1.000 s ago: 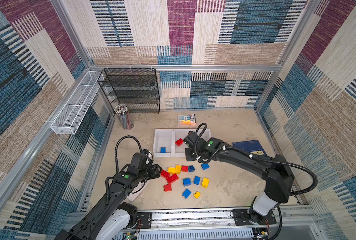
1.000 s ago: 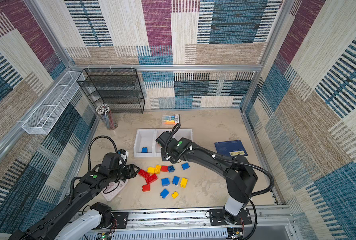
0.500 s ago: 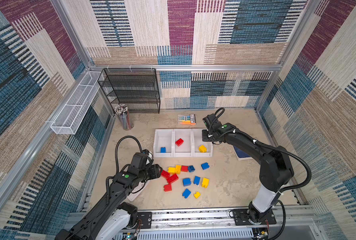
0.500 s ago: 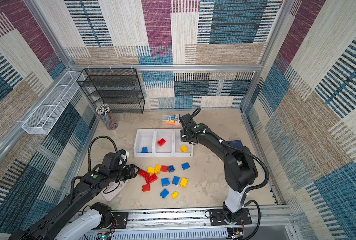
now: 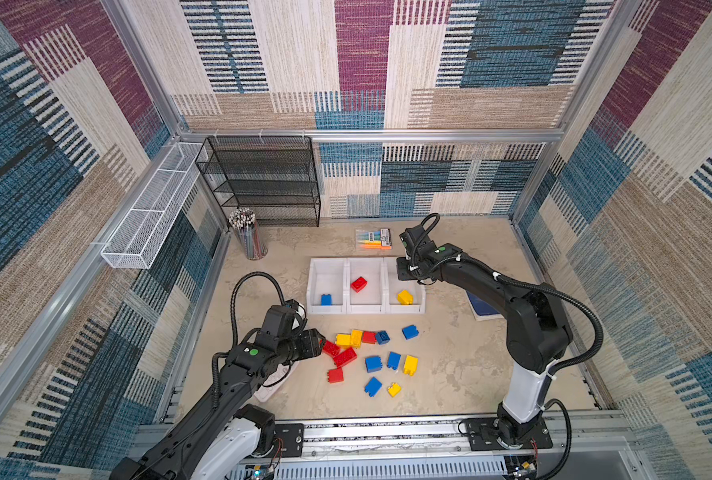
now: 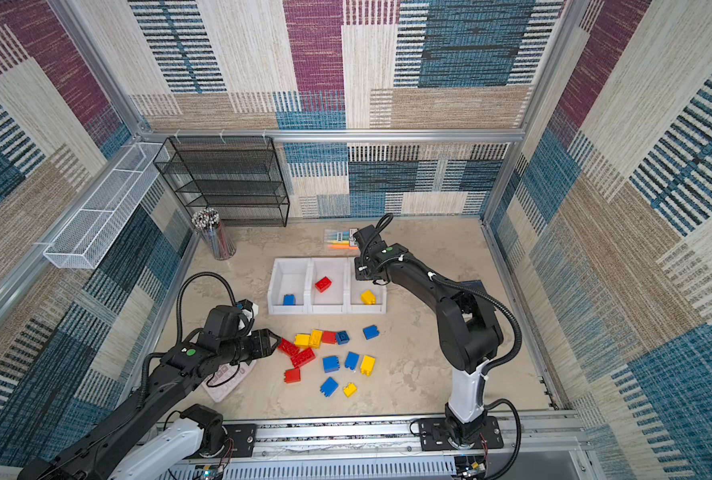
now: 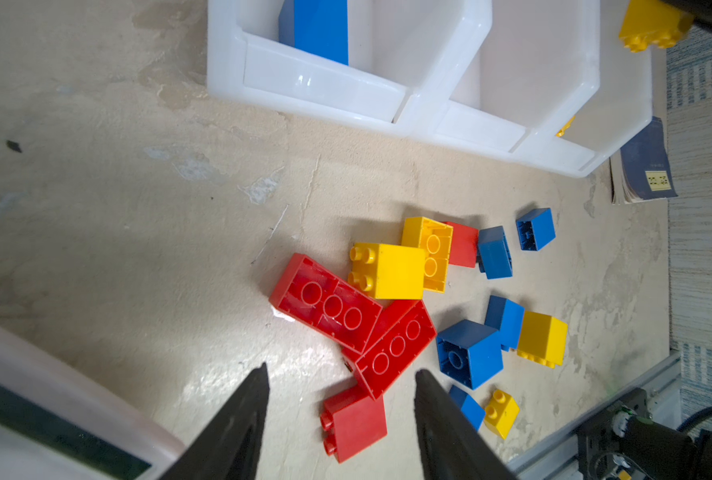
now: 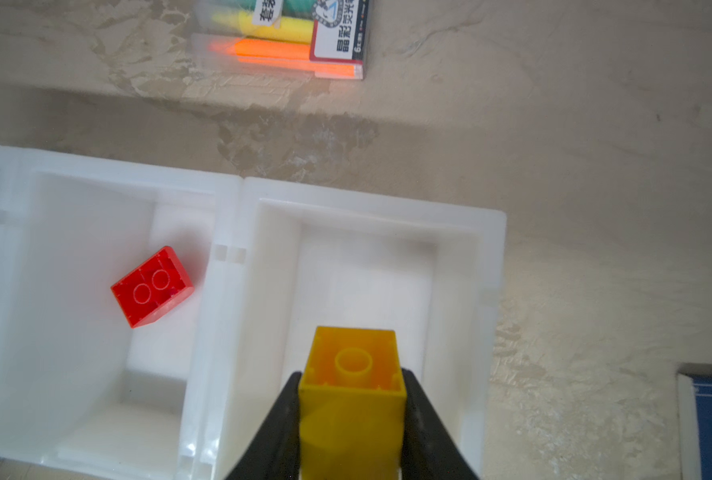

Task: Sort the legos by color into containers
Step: 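Lift the yellow brick with the right gripper and drop it in the farthest compartment, then grasp a yellow brick in the pile with the left gripper while the right draws back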

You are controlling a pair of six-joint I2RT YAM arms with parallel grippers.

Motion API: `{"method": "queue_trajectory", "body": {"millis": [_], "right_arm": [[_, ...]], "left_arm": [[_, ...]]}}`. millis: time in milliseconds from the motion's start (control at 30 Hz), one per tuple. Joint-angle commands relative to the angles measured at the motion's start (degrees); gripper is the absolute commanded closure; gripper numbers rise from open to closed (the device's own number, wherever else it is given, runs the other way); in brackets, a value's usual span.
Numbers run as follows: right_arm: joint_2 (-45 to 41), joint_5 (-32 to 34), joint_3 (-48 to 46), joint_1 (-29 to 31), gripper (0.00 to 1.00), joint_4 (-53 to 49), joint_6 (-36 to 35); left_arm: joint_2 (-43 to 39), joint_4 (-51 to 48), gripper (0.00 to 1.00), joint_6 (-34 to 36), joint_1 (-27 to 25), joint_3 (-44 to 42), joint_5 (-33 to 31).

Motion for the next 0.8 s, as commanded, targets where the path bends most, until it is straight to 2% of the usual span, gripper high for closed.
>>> {"method": "queue_trajectory", "body": {"millis": [0,133,400,567,767], "right_arm": [[0.32,0.02,0.65,0.03,0.50,0.88,-0.15],[-0.82,0.37,1.58,0.03,0.35,0.19,-0.28],[-8.88,0.79,-1.52,0.06,0.33,-1.81,0.67],[-18.69,-0.69,-13.30,0.02,0.32,-0.60,3.81],[-29.08,0.86,-25.38,0.03,0.31,-2.09,7.34]], "left_arm": [[0.04,-0.43,0.41,-0.68,-0.04,0.33,0.44],[0.13,-0.46,0.41,-0.60,-0.03,0.41,0.64],[2.16,-0.48,0.40,1.02,-1.51,2.48,1.20],[7.24,-0.47,0.40,2.77,-6.56,6.32,-0.92],[17.98,-0.23,0.40,4.31,-13.07,13.32,-3.56]]}}
